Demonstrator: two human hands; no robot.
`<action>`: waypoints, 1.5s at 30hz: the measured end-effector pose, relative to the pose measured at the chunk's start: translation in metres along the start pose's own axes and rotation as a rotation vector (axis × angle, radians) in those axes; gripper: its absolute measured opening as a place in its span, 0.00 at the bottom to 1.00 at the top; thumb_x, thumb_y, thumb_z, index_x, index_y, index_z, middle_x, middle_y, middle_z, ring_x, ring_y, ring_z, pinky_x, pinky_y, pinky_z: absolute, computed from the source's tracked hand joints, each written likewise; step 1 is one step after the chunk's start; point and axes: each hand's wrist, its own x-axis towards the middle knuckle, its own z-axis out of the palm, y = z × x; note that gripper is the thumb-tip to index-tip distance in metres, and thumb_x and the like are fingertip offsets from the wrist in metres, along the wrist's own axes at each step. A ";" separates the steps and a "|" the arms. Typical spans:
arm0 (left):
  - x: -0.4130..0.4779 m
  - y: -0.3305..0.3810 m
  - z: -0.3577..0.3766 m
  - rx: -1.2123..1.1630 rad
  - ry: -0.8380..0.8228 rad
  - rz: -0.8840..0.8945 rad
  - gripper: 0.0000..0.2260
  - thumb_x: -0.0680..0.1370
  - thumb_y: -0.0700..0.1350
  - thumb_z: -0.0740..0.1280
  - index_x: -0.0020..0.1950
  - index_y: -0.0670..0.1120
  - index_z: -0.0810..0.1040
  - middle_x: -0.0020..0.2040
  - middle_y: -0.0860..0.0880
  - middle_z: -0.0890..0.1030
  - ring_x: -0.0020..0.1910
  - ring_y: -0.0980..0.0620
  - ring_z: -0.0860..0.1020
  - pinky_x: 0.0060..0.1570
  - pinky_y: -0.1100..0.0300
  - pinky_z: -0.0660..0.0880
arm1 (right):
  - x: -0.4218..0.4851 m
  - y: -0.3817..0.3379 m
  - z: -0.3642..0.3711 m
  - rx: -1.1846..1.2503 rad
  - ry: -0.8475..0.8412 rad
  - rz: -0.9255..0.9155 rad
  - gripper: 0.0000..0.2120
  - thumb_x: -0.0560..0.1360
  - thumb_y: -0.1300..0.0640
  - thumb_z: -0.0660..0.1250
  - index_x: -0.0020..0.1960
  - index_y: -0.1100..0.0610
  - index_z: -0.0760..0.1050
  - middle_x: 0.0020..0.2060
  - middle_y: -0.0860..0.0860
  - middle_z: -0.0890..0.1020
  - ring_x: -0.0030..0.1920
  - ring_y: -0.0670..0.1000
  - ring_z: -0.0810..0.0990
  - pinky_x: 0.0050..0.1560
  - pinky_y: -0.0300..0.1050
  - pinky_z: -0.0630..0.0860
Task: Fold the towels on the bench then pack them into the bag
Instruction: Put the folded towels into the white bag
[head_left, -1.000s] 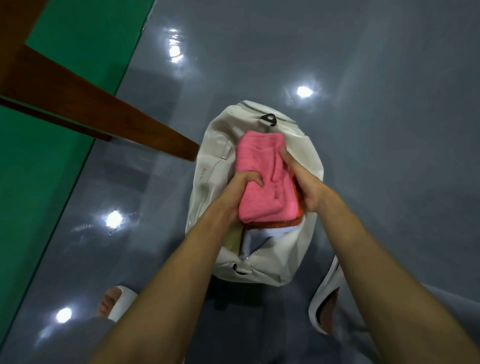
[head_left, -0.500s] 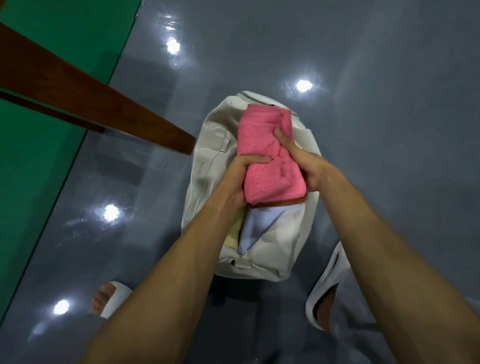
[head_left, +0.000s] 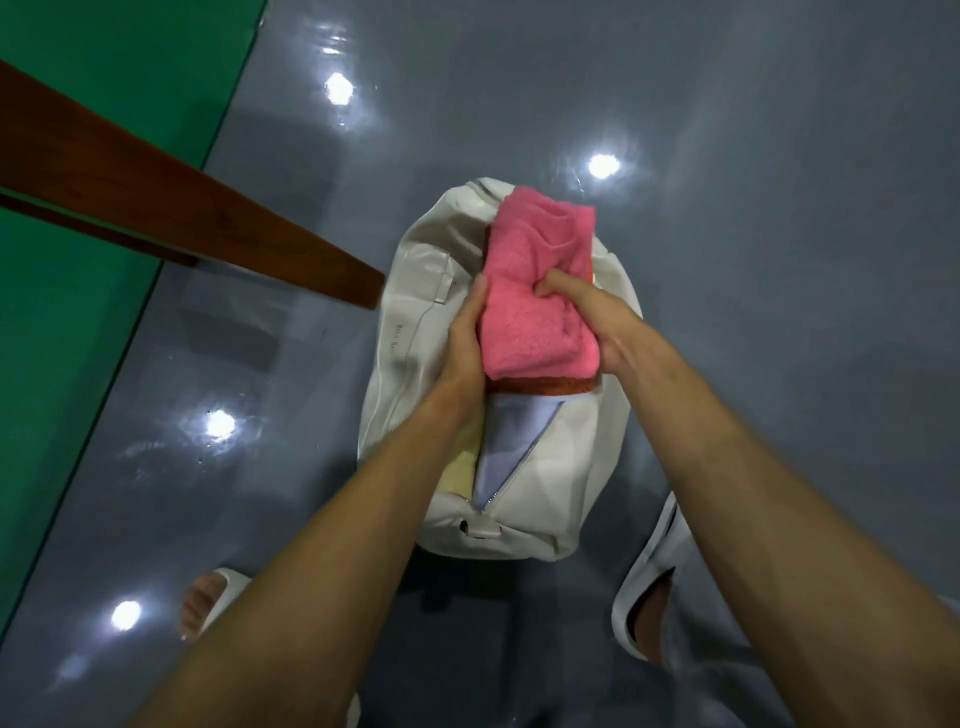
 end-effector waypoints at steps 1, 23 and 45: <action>-0.003 -0.005 -0.003 0.136 0.036 0.033 0.28 0.83 0.60 0.62 0.79 0.46 0.69 0.76 0.40 0.72 0.75 0.41 0.71 0.76 0.40 0.64 | 0.001 0.001 -0.002 0.034 0.020 -0.020 0.36 0.57 0.58 0.79 0.65 0.63 0.78 0.55 0.61 0.85 0.56 0.59 0.84 0.62 0.55 0.80; -0.044 -0.091 -0.042 1.561 0.299 0.539 0.26 0.82 0.59 0.64 0.69 0.41 0.76 0.58 0.42 0.82 0.55 0.46 0.81 0.61 0.66 0.66 | 0.017 0.057 0.001 -0.275 0.347 -0.425 0.41 0.55 0.41 0.82 0.64 0.55 0.78 0.55 0.49 0.85 0.53 0.47 0.85 0.57 0.48 0.83; -0.066 -0.089 -0.066 1.506 0.300 0.310 0.39 0.80 0.64 0.44 0.82 0.38 0.56 0.81 0.40 0.61 0.80 0.44 0.60 0.79 0.61 0.42 | 0.008 0.040 -0.010 -0.277 0.159 -0.170 0.23 0.64 0.46 0.76 0.57 0.53 0.82 0.51 0.49 0.86 0.56 0.54 0.83 0.60 0.46 0.78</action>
